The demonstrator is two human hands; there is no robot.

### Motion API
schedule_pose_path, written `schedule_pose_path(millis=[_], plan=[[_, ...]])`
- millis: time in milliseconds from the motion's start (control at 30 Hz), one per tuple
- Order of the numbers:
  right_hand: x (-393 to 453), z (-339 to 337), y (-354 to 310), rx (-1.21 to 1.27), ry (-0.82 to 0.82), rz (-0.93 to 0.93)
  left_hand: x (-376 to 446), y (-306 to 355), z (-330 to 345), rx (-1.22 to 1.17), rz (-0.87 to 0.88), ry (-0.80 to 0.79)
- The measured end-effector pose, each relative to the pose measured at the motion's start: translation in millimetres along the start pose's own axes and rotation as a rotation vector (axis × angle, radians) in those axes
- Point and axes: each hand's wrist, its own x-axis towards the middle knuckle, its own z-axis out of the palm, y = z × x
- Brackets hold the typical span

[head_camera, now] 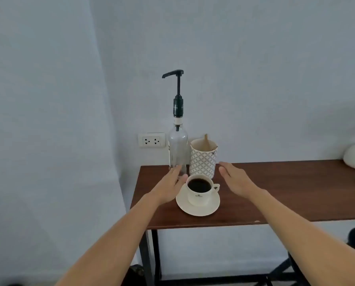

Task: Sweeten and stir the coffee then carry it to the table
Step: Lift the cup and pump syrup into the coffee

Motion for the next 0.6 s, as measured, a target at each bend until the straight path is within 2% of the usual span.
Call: schedule_pose_path(millis=[167, 300, 500, 600], plan=[[2.9, 33.5, 16.5, 0.219, -0.056, 0.005, -8.9, -0.7, 33.7, -0.166, -0.024, 0.044], [14.4, 52.8, 32.2, 0.424, -0.039, 0.021, -9.4, 4.6, 54.8, -0.343, -0.017, 0.073], [20.8, 72.7, 42.7, 0.677, -0.085, -0.005, 0.6, 8.6, 81.1, -0.378, -0.032, 0.278], [22.1, 75.4, 42.3, 0.716, -0.094, 0.009, 6.4, 9.6, 88.5, -0.375, -0.022, 0.393]])
